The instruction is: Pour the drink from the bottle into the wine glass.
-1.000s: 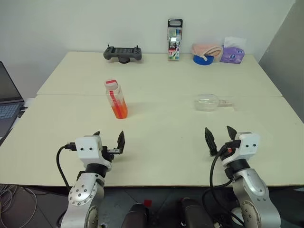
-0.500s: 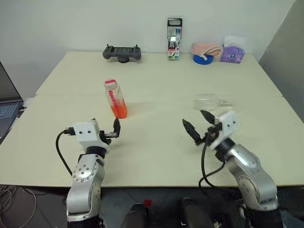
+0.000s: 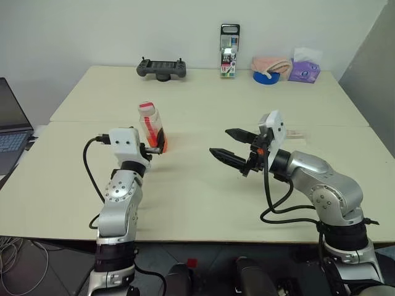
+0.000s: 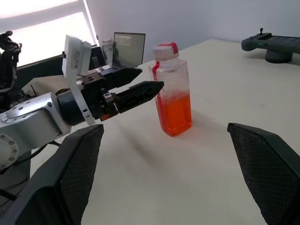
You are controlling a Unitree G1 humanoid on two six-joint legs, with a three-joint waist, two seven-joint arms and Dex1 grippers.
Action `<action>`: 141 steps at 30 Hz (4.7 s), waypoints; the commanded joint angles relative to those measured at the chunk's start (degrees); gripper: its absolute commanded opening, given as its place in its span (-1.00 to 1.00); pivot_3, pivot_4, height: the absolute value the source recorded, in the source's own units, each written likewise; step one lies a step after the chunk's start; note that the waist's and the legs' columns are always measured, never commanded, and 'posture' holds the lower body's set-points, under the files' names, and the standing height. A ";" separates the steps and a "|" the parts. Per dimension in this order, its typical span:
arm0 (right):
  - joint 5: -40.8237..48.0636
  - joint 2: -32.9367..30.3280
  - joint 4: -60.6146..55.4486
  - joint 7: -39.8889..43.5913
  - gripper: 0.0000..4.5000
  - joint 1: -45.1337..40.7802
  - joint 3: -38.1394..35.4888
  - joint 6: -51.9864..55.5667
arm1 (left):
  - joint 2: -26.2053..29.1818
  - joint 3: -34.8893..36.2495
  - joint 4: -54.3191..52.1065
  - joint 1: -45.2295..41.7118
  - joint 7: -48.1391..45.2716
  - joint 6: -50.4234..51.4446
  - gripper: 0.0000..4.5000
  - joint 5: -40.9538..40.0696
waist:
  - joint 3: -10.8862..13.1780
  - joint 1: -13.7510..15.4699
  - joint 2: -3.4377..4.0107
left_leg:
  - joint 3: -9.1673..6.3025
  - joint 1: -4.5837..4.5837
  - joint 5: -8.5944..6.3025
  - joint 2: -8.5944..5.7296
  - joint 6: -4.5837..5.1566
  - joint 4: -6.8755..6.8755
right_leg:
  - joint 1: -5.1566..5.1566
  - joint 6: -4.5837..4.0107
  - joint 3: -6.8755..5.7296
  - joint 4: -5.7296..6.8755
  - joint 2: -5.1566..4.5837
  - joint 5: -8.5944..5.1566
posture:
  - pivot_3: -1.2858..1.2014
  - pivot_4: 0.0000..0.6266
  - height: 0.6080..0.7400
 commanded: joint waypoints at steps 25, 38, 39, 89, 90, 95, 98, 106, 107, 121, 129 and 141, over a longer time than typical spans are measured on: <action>-0.42 4.76 2.61 -0.77 1.00 -4.74 -1.00 -4.17 | -0.22 0.21 24.81 -14.46 1.51 -16.27 0.58 2.63 | 0.00 -0.13 0.00 | -0.01 -0.02 0.00 0.00 -0.01 -0.02 | -0.05 -0.23 0.01 0.01 -0.01 0.18 | 0.03 -0.52 1.00; -5.61 3.81 1.13 -10.05 1.00 -9.89 -3.95 -3.80 | 0.68 -1.95 17.63 -16.21 -11.84 -14.73 -0.19 -5.26 | 0.01 -0.11 0.00 | -0.02 -0.09 0.01 -0.01 -0.03 -0.01 | -0.10 -0.23 0.00 0.02 -0.01 0.20 | 0.03 -0.52 1.00; -6.45 2.51 0.94 -10.90 1.00 -10.47 -4.16 -2.62 | 1.02 -3.42 15.44 -15.94 -15.75 -13.37 -0.19 -6.91 | 0.01 0.06 0.00 | -0.01 -0.12 0.01 -0.01 -0.03 -0.01 | -0.11 -0.24 0.00 0.00 -0.01 0.20 | 0.03 -0.52 1.00; 5.56 0.10 -4.45 -17.68 0.19 -18.76 -4.30 22.55 | -0.31 -16.01 0.05 -7.86 -29.58 -2.83 -0.19 -8.12 | 0.04 -0.16 0.06 | 0.02 -0.11 0.02 0.05 0.22 -0.03 | -0.10 -0.08 0.04 -0.03 0.07 0.09 | 0.03 -0.52 1.00; 5.57 0.01 -4.51 -17.49 0.30 -18.74 -4.22 22.59 | -0.30 -15.99 0.03 -7.87 -29.53 -2.79 -0.19 -8.09 | 0.04 -0.16 0.06 | 0.02 -0.11 0.02 0.06 0.22 -0.03 | -0.10 -0.08 0.04 -0.03 0.07 0.09 | 0.03 -0.52 1.00; 5.10 -0.03 -4.58 -17.44 1.00 -18.64 -3.76 22.29 | -0.20 -15.91 -0.03 -7.83 -29.54 -2.66 -0.19 -8.02 | 0.05 -0.17 0.06 | 0.02 -0.11 0.02 0.06 0.22 -0.03 | -0.10 -0.08 0.04 -0.04 0.07 0.09 | 0.03 -0.52 1.00; 4.98 -0.01 -4.53 -17.35 1.00 -18.60 -3.51 22.69 | -0.22 -15.94 0.14 -7.97 -29.52 -2.67 -0.19 -8.02 | 0.05 -0.17 0.06 | 0.02 -0.11 0.02 0.06 0.22 -0.03 | -0.10 -0.08 0.04 -0.03 0.07 0.09 | 0.03 -0.52 1.00; 3.91 0.79 -4.07 -18.42 0.92 -17.79 -3.27 23.75 | -0.42 -16.25 0.38 -8.27 -29.38 -2.75 -0.19 -7.77 | 0.05 -0.18 0.06 | 0.02 -0.11 0.02 0.06 0.22 -0.03 | -0.10 -0.08 0.04 -0.03 0.07 0.09 | 0.03 -0.52 1.00; 3.65 0.77 -4.06 -18.48 0.84 -17.68 -3.04 23.74 | -0.38 -16.20 0.55 -8.31 -29.37 -2.82 -0.19 -7.70 | 0.05 -0.18 0.06 | 0.02 -0.10 0.02 0.06 0.22 -0.03 | -0.10 -0.08 0.04 -0.03 0.07 0.09 | 0.03 -0.52 1.00; 4.43 -6.78 -3.63 -2.05 -0.18 -17.54 0.64 16.11 | 1.07 -17.03 -2.02 -8.38 -34.71 2.17 -0.19 -11.78 | 0.07 -0.23 0.09 | 0.02 -0.11 0.02 0.05 0.22 -0.03 | -0.09 -0.08 0.03 -0.06 0.07 0.08 | 0.03 -0.52 1.00; 9.86 -17.97 -3.89 29.34 -0.18 -18.72 7.27 10.38 | 4.95 -18.50 -6.45 -9.96 -43.74 10.67 -0.19 -18.69 | 0.20 -0.76 0.15 | 0.14 -0.05 0.00 0.05 0.25 -0.03 | -0.07 0.00 0.07 -0.07 0.05 0.04 | 0.03 -0.52 1.00; 2.36 -18.90 3.62 36.30 0.74 -21.26 9.15 4.38 | 4.89 -21.01 -6.49 -9.35 -45.61 10.35 -0.20 -16.52 | 0.21 -0.33 0.17 | 0.07 -0.10 0.00 0.06 0.24 -0.01 | -0.09 -0.01 0.05 -0.09 0.07 0.04 | 0.03 -0.52 1.00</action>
